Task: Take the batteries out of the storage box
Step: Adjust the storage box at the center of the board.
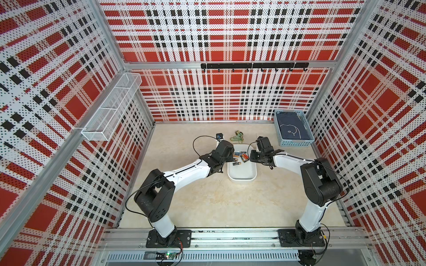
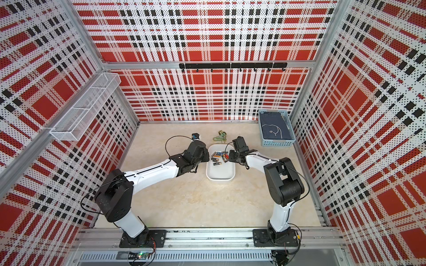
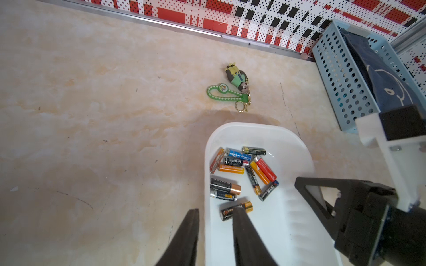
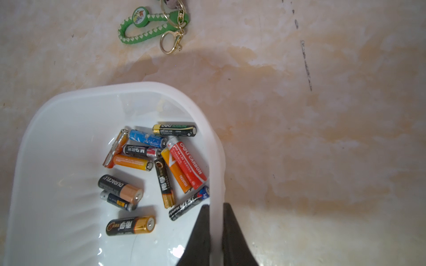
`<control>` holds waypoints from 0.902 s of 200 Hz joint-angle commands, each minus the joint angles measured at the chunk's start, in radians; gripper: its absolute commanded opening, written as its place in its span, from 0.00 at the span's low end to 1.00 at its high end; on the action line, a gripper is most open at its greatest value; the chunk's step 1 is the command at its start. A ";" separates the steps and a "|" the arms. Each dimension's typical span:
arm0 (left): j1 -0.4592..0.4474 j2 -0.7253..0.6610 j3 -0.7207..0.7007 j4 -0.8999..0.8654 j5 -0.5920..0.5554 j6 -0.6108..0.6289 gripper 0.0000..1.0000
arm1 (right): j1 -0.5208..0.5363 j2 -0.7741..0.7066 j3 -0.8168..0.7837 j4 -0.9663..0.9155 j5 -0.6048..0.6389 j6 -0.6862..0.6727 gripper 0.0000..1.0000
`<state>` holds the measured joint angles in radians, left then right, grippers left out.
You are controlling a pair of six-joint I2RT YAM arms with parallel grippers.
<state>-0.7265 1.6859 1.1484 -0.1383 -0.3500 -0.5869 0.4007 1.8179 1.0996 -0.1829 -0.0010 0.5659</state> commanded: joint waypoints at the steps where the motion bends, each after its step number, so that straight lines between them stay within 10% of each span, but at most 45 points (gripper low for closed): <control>1: -0.005 0.019 0.019 -0.014 -0.021 0.019 0.31 | 0.011 -0.017 -0.005 -0.019 0.009 0.035 0.14; 95: -0.022 0.095 0.179 -0.057 0.114 0.350 0.33 | 0.013 -0.153 -0.004 0.016 0.017 -0.077 0.53; 180: 0.016 0.452 0.706 -0.572 0.324 0.785 0.53 | -0.062 -0.697 -0.502 0.374 -0.018 -0.142 0.65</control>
<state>-0.7242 2.0632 1.7596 -0.5137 -0.1017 0.0345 0.3676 1.1862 0.7128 0.1085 -0.0010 0.4500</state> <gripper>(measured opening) 0.513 0.657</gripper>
